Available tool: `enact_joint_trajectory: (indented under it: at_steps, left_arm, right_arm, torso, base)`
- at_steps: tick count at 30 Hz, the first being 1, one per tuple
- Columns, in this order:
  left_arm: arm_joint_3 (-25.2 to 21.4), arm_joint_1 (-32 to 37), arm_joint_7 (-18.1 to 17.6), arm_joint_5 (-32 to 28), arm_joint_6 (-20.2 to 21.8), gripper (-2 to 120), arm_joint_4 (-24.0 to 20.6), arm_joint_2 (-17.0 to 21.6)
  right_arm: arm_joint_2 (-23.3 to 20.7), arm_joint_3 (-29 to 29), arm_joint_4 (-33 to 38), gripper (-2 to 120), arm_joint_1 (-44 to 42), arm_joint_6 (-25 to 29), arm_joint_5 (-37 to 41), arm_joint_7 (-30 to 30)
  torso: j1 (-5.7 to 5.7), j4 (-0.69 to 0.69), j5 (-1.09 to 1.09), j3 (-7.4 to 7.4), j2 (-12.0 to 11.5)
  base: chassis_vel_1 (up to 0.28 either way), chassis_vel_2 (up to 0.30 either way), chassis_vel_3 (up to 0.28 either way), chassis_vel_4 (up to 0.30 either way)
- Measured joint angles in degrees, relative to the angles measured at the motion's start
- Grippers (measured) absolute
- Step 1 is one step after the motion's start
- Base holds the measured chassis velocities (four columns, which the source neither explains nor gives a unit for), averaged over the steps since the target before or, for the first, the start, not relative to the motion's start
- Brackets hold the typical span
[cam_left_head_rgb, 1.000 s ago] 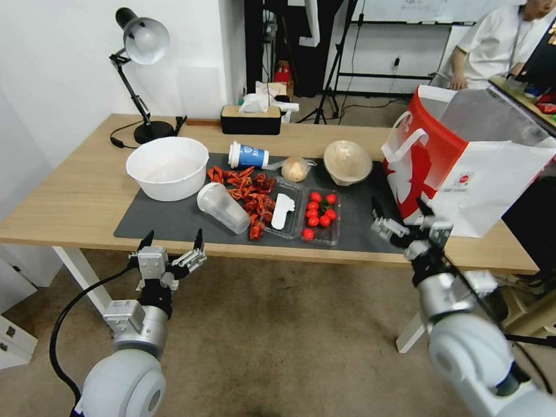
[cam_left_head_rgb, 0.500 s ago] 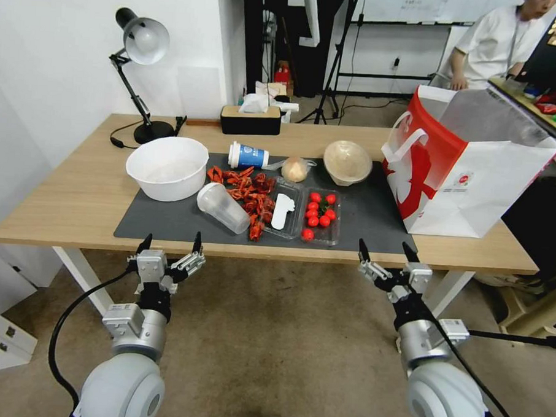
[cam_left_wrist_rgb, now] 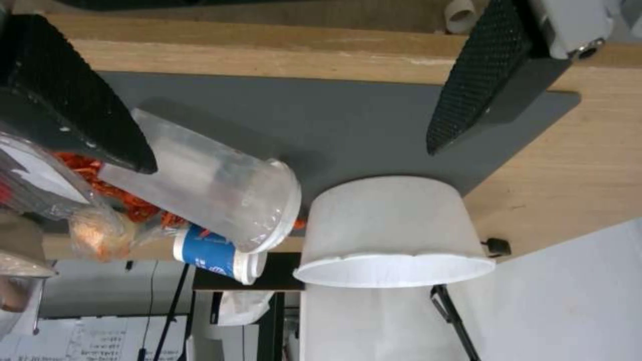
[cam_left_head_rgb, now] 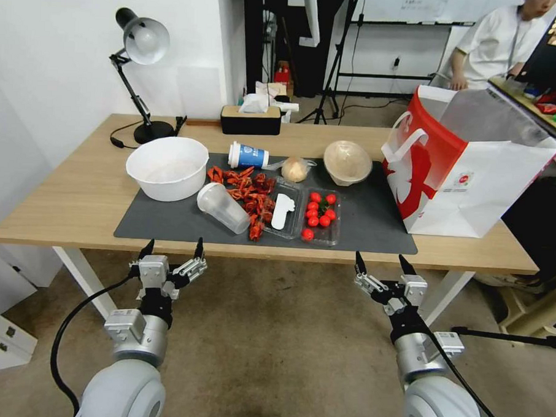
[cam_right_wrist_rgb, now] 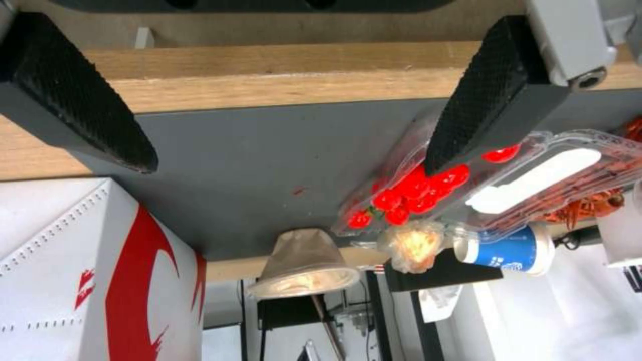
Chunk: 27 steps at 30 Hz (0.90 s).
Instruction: Pick up the trash from the table and place it into the takeout bag.
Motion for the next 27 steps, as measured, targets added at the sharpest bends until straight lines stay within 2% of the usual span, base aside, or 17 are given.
enact_joint_trajectory:
  at_steps: [6,15,22,24,26,27]
  left_arm:
    - [-0.15,0.4,0.05,0.02,-0.34,100,-0.15,0.42]
    - [-0.14,-0.16,-0.14,-0.01,-1.18,100,-0.36,0.63]
    - [-0.36,-0.12,-0.15,0.0,-1.18,100,-0.45,0.7]
    - [-0.41,-0.27,-0.18,0.01,-1.11,100,-0.44,0.72]
    - [-0.42,-0.32,-0.2,0.01,-1.08,100,-0.42,0.72]
    - [-0.42,-0.4,-0.25,0.01,-1.01,100,-0.35,0.72]
  right_arm:
    - [-0.34,-1.15,-0.12,100,1.49,0.0,0.23,0.19]
    - [-1.54,-6.88,-2.27,100,11.67,-1.97,3.64,4.02]
    - [-3.53,-11.69,-2.87,100,21.01,-6.65,11.76,9.49]
    - [-3.94,-13.89,-2.91,100,25.93,-9.35,18.1,12.78]
    - [-3.97,-14.6,-2.99,100,27.56,-10.07,19.9,13.7]
    - [-3.92,-16.15,-3.55,100,31.29,-11.61,23.42,15.78]
  torso:
    - [0.0,-0.01,-0.01,0.0,0.0]
    - [0.0,0.01,0.0,0.0,0.0]
    - [0.0,0.0,0.0,0.01,-0.01]
    - [0.0,0.0,0.01,0.01,-0.01]
    - [0.01,-0.01,-0.01,0.01,-0.01]
    - [0.0,0.02,-0.02,0.01,-0.01]
  base:
    - [0.0,0.0,0.0,0.0]
    - [0.0,0.0,0.0,0.0]
    - [0.0,0.0,0.0,0.0]
    - [0.0,0.0,0.0,0.0]
    - [0.0,0.0,0.0,0.0]
    - [0.0,0.0,0.0,0.0]
